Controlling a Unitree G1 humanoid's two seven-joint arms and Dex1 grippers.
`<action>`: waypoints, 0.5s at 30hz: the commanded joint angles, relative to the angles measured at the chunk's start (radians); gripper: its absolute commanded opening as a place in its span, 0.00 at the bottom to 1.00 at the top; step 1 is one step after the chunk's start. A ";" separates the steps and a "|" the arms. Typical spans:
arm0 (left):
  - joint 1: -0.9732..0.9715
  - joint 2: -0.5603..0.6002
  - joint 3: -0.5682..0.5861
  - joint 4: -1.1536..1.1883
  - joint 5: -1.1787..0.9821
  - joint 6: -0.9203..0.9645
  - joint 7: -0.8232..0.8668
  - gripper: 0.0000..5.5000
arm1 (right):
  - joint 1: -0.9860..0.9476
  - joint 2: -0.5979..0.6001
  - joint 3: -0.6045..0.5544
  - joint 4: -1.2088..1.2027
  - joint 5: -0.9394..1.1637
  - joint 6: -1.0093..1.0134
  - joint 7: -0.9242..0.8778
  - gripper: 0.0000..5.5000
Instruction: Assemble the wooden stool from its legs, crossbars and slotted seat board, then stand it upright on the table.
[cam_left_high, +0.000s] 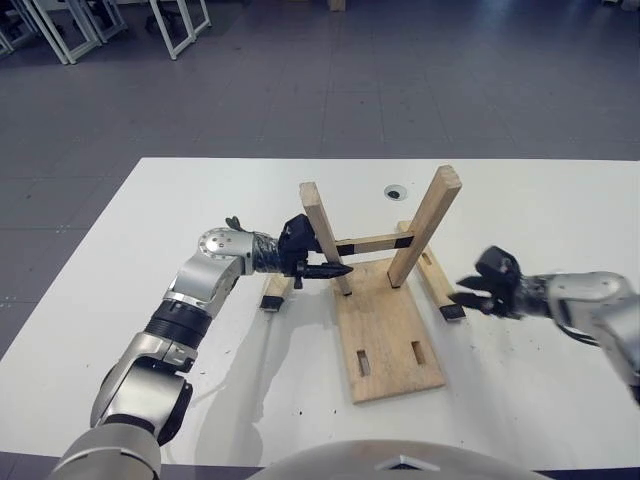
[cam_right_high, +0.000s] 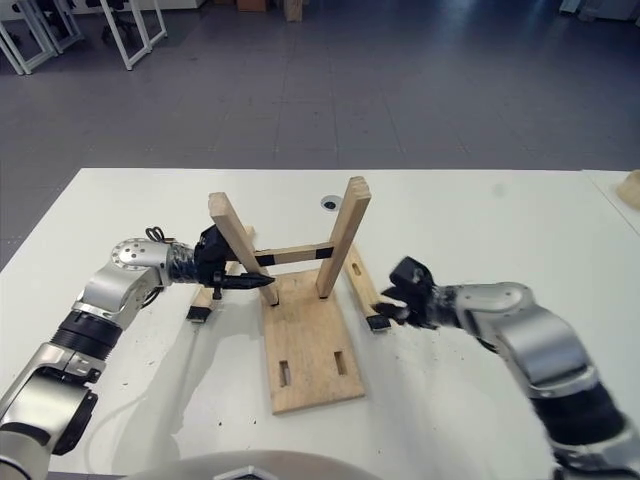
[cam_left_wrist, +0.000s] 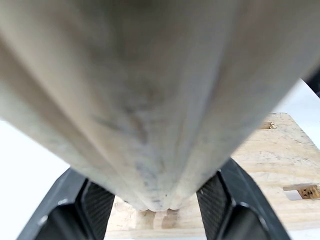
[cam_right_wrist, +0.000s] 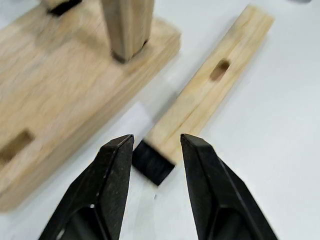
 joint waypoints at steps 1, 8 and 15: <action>0.030 -0.001 -0.061 0.114 0.147 -0.027 -0.029 0.38 | -0.049 0.024 0.044 -0.083 0.077 -0.069 0.136 0.45; -0.031 -0.054 -0.086 0.192 0.182 -0.102 -0.056 0.38 | -0.136 0.273 0.364 0.133 -0.191 -0.399 0.110 0.62; -0.079 -0.086 -0.047 0.235 0.193 -0.093 -0.019 0.48 | -0.084 0.277 0.405 0.238 -0.311 -0.556 0.119 0.63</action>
